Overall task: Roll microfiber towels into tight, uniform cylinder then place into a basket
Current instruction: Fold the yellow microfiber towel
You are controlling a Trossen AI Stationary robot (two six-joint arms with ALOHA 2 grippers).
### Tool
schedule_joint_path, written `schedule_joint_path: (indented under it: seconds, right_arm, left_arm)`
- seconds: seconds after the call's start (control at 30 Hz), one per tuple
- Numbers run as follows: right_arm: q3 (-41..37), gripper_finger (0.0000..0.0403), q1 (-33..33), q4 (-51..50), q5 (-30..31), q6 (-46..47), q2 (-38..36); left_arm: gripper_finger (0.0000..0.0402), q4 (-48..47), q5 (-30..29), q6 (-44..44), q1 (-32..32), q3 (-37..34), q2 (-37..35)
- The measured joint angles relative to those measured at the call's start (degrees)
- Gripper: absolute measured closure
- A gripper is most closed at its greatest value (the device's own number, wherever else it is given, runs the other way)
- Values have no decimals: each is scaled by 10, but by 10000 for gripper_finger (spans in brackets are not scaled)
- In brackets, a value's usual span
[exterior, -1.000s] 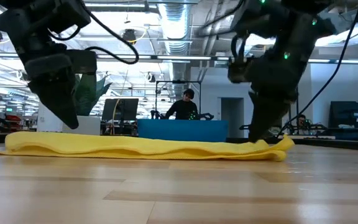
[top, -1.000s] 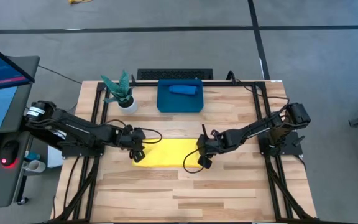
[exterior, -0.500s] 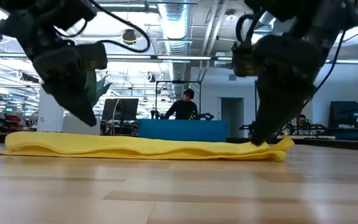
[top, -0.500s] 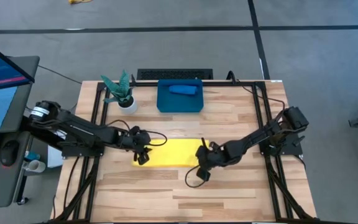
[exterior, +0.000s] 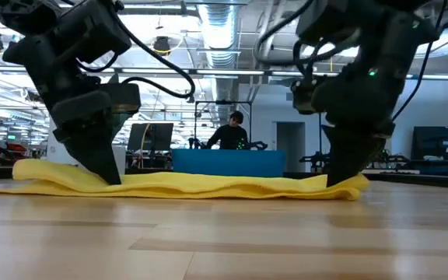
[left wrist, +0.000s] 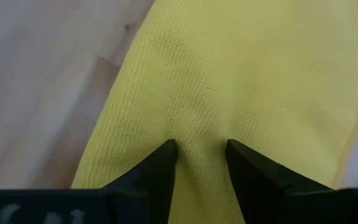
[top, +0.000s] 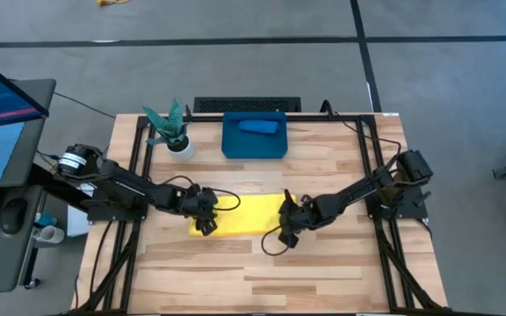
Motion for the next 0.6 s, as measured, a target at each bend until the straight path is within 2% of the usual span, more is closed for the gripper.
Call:
schedule_joint_path:
  seconds: [0.27,0.6]
  right_arm:
    - [0,349,-57,-13,2,-45,0]
    - [-2,349,-93,-17,31,-207,-2]
  left_arm:
    - [262,-11,35,-41,-48,27,-1]
    - [262,-9,39,-74,-96,37,0]
